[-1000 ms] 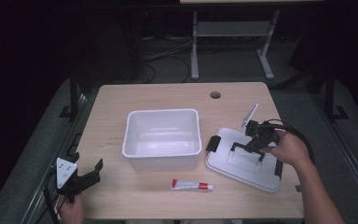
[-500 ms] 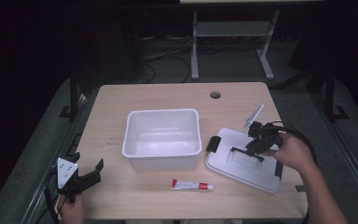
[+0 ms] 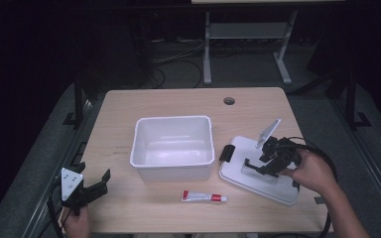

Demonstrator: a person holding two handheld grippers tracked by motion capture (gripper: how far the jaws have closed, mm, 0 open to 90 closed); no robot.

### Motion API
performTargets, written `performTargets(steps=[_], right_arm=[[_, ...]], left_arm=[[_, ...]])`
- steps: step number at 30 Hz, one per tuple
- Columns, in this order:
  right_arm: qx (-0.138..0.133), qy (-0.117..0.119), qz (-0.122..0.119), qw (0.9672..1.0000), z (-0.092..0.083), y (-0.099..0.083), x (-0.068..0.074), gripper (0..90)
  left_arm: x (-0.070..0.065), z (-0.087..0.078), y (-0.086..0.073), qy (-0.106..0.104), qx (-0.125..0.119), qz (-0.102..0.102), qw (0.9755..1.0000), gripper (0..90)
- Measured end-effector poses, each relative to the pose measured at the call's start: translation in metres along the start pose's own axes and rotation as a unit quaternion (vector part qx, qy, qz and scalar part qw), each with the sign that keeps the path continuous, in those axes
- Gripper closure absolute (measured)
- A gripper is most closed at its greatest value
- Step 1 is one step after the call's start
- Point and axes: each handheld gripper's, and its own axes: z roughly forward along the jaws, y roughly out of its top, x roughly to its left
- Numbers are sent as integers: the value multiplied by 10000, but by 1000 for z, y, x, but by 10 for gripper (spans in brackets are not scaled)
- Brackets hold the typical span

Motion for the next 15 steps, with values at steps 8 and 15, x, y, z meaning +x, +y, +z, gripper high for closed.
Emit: performTargets(steps=[8, 15], right_arm=[[-64, 6, -222, 9997, 2, 8, 21, 498], [-99, 79, -441, 9989, 10, 20, 41, 494]], left_arm=[[1, -1, 0, 15, -7, 3, 10000, 139], [0, -1, 0, 19, -17, 4, 10000, 138]])
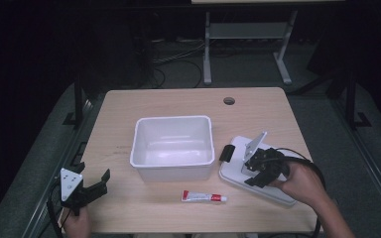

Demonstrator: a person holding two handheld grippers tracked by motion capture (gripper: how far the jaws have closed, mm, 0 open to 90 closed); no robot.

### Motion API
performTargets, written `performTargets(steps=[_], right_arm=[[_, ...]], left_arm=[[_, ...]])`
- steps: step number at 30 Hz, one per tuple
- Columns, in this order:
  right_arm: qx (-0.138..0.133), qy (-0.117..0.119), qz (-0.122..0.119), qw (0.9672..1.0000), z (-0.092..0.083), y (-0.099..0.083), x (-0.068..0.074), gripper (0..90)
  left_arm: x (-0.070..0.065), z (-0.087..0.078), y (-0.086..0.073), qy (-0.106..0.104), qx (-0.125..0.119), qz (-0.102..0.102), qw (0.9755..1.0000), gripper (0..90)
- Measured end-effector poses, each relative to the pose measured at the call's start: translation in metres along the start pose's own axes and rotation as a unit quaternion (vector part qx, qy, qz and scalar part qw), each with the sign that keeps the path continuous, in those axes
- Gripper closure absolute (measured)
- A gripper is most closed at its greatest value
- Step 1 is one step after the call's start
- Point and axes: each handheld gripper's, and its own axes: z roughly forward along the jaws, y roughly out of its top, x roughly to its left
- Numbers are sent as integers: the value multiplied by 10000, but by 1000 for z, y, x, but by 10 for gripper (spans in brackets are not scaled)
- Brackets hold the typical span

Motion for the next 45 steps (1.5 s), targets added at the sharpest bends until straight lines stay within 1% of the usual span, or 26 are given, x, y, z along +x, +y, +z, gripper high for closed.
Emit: performTargets(steps=[4, 8, 11, 16, 20, 24, 28, 33, 45], right_arm=[[5, 55, -68, 10000, 4, 5, 5, 494], [7, 133, -193, 9997, 9, 11, 13, 494], [-10, 175, -219, 9996, 12, 13, 16, 497], [28, 266, -329, 9991, 22, 22, 24, 501], [53, 301, -399, 9987, 29, 26, 28, 495], [64, 394, -450, 9982, 38, 31, 31, 495], [126, 443, -536, 9975, 45, 36, 34, 495], [156, 468, -604, 9970, 49, 41, 38, 502], [232, 523, -851, 9947, 59, 55, 47, 510]], left_arm=[[0, 0, 0, 3, 0, 8, 10000, 138], [0, 0, 0, 10, 0, 8, 10000, 138], [0, 0, 0, 6, 2, 8, 10000, 138], [0, 0, 0, 17, -17, -2, 10000, 138], [1, -1, 0, 19, -20, -13, 10000, 138], [1, -1, 0, 32, -22, 6, 10000, 138], [2, -2, 0, 54, -21, 7, 10000, 138], [2, -2, 0, 57, -20, -5, 10000, 138], [2, -1, 0, 63, -22, -5, 10000, 138]])
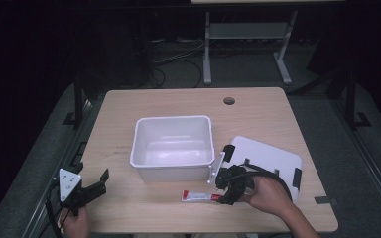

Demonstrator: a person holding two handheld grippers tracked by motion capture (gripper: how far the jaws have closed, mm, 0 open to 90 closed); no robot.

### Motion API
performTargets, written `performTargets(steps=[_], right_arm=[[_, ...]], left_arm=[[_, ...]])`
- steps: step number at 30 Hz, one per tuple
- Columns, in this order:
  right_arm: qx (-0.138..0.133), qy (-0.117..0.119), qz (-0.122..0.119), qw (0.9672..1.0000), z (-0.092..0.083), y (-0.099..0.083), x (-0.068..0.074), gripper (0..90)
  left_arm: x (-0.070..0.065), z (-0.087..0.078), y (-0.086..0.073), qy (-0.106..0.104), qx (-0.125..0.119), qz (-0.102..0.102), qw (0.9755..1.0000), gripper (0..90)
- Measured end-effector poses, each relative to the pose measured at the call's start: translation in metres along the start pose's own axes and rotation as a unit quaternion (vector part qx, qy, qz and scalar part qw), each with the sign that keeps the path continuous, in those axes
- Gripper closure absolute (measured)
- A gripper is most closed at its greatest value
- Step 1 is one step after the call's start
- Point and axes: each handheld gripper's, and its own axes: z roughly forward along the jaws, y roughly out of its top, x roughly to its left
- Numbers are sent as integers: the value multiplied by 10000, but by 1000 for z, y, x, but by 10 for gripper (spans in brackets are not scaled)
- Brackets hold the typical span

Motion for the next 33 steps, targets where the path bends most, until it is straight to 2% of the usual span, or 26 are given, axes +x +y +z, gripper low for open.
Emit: performTargets(steps=[6, 23, 33], right_arm=[[50, 58, -114, 9999, 5, 7, 2, 522], [193, 132, -243, 9994, 18, 21, 4, 552], [303, 83, -316, 9990, 26, 26, 3, 566]], left_arm=[[0, -1, 0, 3, -6, 1, 10000, 138], [0, -1, 0, 4, -15, -3, 10000, 138], [1, -1, 0, 2, -28, -18, 10000, 138]])
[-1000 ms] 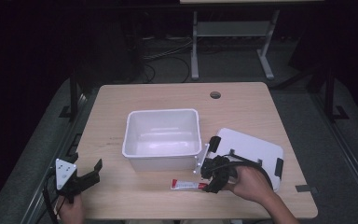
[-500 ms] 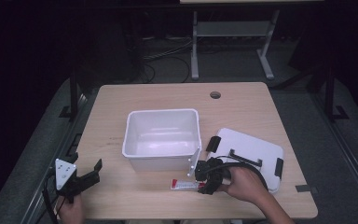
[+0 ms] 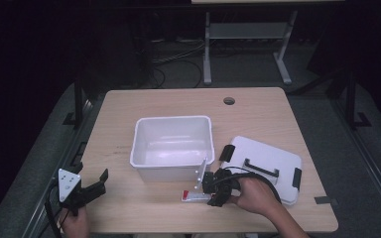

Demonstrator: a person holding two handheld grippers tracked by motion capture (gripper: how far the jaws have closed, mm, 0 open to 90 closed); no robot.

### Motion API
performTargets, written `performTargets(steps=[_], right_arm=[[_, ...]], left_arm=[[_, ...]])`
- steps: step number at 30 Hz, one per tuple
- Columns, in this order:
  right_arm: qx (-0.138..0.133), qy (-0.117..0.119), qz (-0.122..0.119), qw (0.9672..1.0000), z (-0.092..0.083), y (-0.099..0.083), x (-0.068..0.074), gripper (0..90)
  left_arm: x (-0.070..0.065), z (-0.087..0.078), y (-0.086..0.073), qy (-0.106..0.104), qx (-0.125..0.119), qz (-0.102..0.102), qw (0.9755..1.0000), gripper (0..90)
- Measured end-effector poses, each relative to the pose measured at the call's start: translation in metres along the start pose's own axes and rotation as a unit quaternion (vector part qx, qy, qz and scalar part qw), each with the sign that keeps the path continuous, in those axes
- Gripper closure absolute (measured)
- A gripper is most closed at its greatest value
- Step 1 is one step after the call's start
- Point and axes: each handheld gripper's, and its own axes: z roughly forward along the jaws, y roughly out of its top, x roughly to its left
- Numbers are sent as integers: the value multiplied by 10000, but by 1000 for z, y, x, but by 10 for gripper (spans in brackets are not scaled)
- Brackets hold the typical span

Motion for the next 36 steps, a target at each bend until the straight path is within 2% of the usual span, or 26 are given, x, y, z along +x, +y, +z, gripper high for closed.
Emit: performTargets(steps=[36], right_arm=[[159, -17, -134, 9998, 14, 8, -2, 657]], left_arm=[[2, 0, 0, -1, 18, -26, 10000, 138]])
